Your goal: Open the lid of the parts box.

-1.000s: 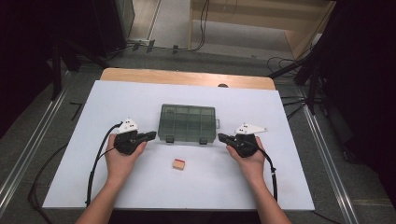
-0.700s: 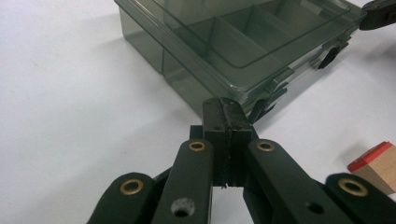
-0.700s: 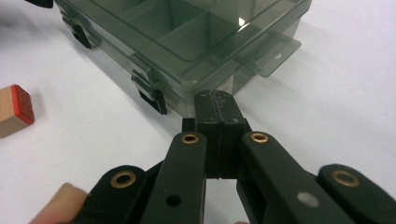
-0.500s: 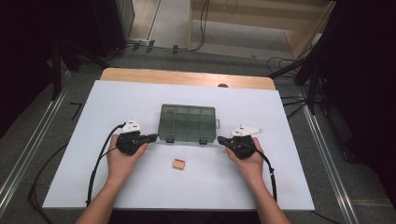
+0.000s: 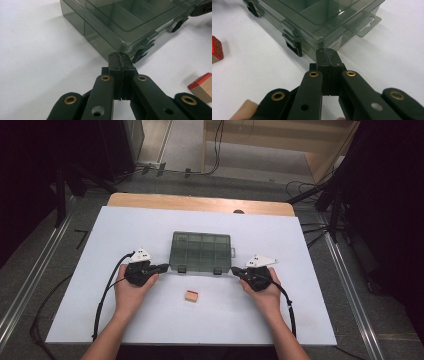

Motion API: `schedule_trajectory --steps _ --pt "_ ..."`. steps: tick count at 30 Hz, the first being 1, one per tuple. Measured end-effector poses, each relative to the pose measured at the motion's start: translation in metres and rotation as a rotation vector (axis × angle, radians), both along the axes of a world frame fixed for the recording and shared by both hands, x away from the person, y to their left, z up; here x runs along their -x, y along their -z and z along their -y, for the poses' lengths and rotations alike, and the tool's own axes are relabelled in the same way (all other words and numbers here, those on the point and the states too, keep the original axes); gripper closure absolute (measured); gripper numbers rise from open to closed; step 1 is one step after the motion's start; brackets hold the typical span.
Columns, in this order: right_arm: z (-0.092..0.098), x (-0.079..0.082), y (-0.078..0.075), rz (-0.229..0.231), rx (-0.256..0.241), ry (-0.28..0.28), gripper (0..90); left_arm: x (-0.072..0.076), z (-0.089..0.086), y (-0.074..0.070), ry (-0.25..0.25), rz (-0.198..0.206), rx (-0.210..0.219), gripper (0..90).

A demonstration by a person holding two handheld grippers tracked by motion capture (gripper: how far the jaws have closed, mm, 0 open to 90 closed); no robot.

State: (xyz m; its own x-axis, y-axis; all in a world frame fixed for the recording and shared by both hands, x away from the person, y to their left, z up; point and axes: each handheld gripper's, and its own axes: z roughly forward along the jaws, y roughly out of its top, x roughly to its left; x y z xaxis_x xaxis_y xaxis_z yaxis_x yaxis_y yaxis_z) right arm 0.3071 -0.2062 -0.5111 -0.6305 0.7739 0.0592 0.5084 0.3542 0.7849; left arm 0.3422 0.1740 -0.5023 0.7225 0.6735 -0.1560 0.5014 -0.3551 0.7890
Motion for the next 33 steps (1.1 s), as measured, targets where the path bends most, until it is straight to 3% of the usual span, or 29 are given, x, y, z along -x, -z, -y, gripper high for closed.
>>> schedule_trajectory --steps 33 --pt "0.0012 0.0028 -0.0055 0.022 -0.055 -0.007 87.8 0.0004 -0.0002 -0.0005 0.008 0.009 0.004 89.2"
